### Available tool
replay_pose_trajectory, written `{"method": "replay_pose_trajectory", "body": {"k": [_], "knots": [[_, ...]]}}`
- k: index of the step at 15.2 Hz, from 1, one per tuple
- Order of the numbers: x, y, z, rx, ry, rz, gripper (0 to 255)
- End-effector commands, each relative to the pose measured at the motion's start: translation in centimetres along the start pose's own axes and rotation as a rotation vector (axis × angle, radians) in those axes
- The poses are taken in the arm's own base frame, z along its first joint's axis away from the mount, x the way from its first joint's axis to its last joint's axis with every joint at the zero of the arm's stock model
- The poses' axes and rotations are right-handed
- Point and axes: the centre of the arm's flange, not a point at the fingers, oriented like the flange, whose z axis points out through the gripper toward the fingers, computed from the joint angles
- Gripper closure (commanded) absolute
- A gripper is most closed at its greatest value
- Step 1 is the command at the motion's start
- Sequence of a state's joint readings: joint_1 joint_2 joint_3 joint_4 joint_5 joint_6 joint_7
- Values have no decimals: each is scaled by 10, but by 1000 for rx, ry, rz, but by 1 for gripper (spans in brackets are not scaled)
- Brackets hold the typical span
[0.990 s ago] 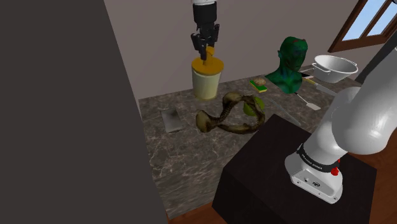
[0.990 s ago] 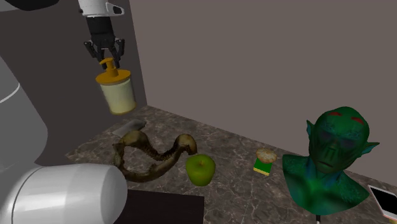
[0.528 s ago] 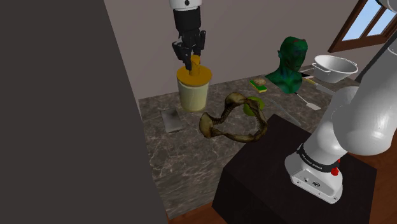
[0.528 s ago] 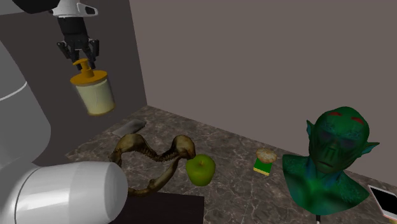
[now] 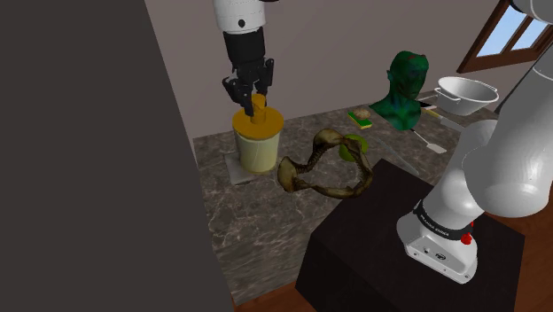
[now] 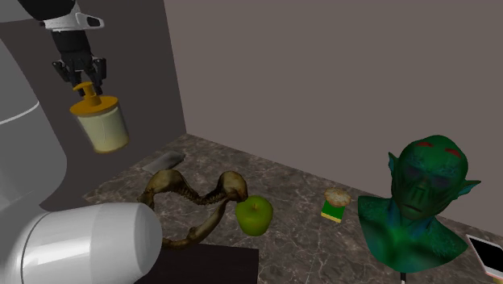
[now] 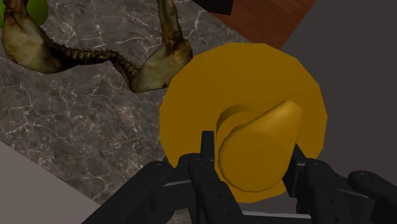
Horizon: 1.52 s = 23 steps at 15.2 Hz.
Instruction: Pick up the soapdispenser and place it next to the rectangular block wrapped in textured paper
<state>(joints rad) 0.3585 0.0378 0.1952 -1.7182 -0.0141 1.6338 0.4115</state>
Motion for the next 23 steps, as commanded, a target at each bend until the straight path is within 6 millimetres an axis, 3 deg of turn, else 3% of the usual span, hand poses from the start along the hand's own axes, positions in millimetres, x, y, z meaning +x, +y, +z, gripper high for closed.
{"method": "replay_pose_trajectory", "body": {"k": [1,23], "knots": [[1,-3,11,0,1,0,255],[14,-9,126,0,1,0,255]]}}
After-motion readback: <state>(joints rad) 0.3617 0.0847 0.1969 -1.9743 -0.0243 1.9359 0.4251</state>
